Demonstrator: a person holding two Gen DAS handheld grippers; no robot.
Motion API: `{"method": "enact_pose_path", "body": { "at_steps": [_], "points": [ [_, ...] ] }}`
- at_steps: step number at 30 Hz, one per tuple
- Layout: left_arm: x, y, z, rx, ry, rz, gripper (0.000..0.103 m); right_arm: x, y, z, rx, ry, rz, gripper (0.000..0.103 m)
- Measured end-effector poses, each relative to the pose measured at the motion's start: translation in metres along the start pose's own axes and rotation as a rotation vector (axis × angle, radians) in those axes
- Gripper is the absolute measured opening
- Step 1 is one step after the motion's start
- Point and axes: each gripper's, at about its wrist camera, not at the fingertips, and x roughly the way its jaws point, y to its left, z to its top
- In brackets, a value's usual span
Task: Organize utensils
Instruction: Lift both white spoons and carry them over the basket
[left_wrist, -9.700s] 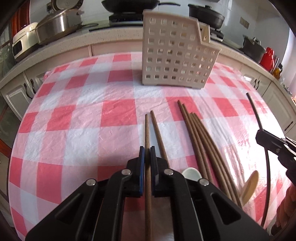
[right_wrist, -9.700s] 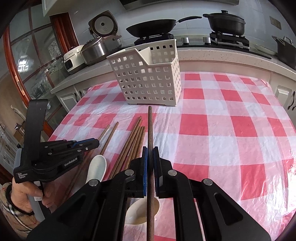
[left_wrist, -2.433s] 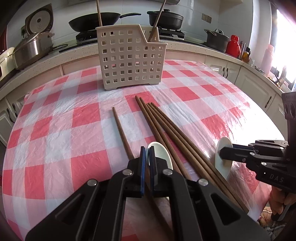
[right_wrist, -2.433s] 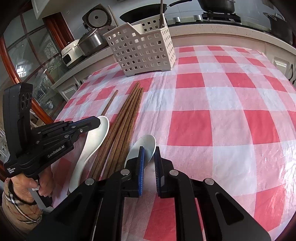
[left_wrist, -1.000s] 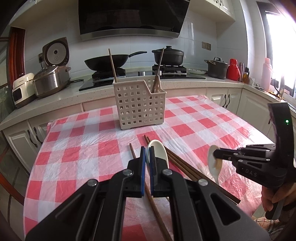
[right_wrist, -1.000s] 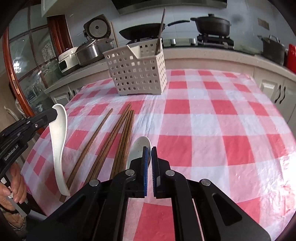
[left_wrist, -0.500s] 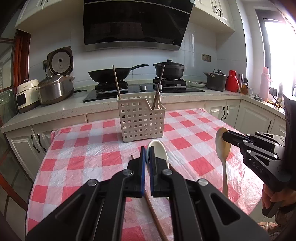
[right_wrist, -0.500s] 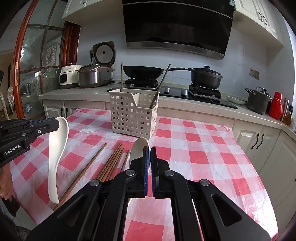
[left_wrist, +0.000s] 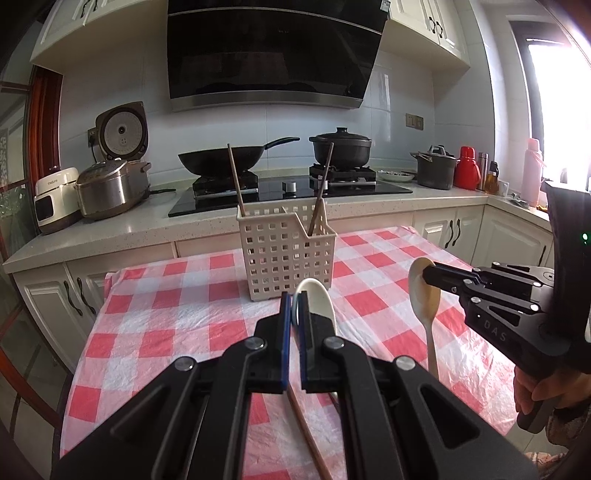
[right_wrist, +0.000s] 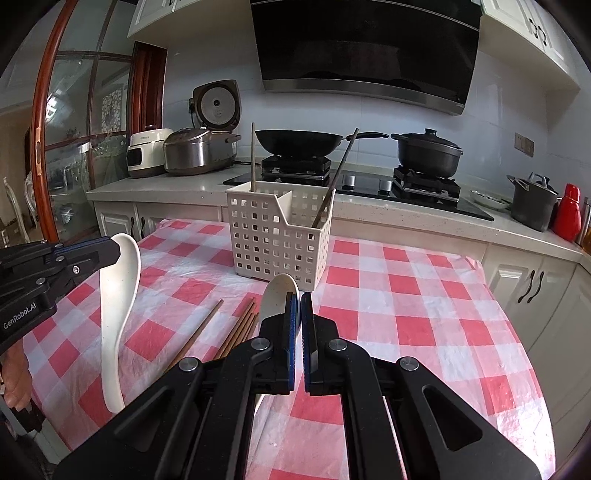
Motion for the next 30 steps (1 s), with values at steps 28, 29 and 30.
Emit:
{"method": "enact_pose_path", "body": {
  "at_steps": [28,29,30],
  "points": [
    [0.051,0.020,0.100,-0.019,-0.126,0.080,0.004,0.051,-0.029,0.101,0.080,-0.118,-0.011,0.004],
    [0.054,0.019,0.103,-0.015,-0.129,0.085,0.004,0.053,-0.030,0.104,0.078,-0.120,-0.014,0.004],
    [0.057,0.021,0.106,-0.012,-0.132,0.088,0.004,0.056,-0.031,0.107,0.075,-0.121,-0.017,0.004]
  ]
}}
